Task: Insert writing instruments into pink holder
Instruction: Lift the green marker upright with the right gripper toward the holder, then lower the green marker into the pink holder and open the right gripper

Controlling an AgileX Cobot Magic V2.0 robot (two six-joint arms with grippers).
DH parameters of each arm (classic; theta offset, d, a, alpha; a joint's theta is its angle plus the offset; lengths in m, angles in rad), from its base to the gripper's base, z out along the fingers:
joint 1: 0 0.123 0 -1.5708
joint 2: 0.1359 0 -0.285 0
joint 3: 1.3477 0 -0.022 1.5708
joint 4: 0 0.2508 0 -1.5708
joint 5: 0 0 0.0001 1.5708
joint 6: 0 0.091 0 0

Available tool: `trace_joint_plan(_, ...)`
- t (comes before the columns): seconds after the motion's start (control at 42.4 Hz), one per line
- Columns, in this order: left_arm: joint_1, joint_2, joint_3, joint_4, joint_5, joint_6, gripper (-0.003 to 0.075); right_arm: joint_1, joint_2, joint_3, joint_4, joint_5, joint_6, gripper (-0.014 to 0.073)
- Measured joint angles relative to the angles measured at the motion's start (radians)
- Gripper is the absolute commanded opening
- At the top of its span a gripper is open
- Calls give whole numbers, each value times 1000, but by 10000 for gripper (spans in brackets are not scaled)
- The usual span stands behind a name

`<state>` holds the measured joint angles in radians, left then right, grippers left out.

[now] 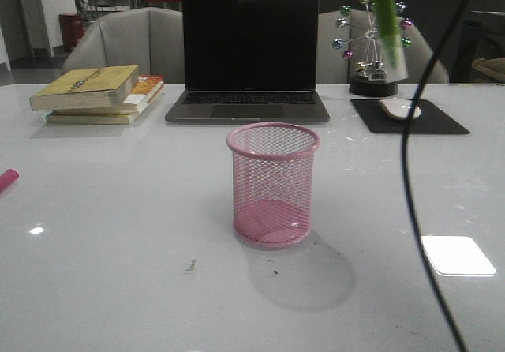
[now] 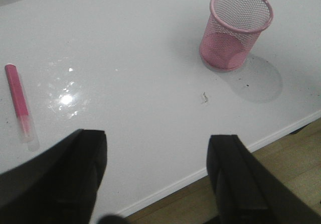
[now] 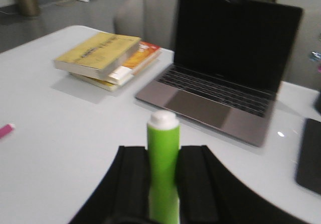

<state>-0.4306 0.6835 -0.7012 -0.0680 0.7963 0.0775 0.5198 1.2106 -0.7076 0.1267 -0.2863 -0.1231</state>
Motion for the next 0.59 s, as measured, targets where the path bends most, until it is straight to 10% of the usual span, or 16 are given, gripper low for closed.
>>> trace_joint_plan(0.589, 0, 0, 0, 0, 0, 0, 496, 135, 461, 25, 0, -568, 0, 148)
